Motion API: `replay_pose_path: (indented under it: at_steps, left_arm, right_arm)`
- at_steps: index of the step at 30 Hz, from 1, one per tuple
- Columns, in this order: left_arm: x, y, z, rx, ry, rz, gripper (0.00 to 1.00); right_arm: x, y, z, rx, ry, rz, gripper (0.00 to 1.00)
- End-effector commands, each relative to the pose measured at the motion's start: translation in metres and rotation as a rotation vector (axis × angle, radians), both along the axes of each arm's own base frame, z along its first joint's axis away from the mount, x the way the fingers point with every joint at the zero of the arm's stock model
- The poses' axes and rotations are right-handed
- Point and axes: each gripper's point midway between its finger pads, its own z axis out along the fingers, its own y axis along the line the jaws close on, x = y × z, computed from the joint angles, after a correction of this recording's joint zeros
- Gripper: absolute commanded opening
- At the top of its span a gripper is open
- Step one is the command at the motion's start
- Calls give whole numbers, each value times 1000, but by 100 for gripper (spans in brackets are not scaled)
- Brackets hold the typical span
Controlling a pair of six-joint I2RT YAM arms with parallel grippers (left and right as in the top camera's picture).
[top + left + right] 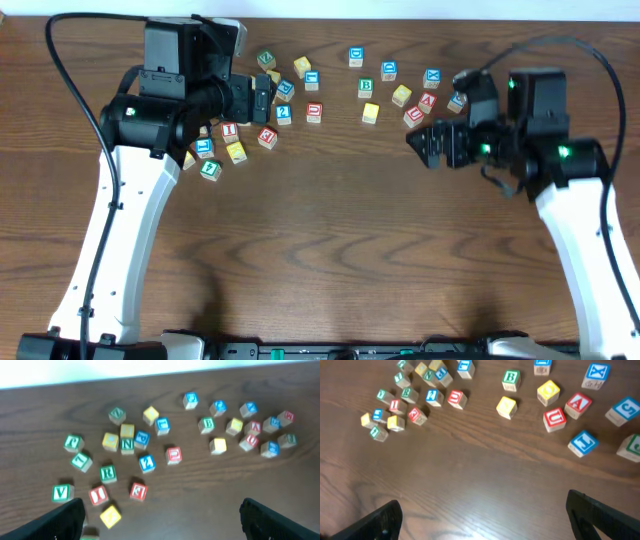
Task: Spell out AI2
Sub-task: 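Lower the right gripper over the red A block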
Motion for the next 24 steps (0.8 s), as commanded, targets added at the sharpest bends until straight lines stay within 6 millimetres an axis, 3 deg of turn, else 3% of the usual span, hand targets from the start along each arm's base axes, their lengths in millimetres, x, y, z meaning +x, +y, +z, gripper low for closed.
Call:
replay_pose_path:
  at_steps: [1, 5, 9, 17, 24]
  left_arm:
    - [10, 1, 19, -52, -52, 53, 98]
    - [21, -1, 33, -119, -98, 99, 98]
    - [28, -2, 43, -185, -121, 142, 98]
    - [17, -2, 26, -181, -35, 153, 98]
    - [18, -1, 26, -175, -42, 157, 98]
  right_arm:
    - [20, 6, 14, 0, -51, 37, 99]
    - [38, 2, 16, -26, -106, 8, 99]
    - [45, 10, 28, 22, -157, 27, 99]
    - [44, 0, 18, -28, -112, -42, 99]
    - [38, -10, 8, -38, -41, -121, 99]
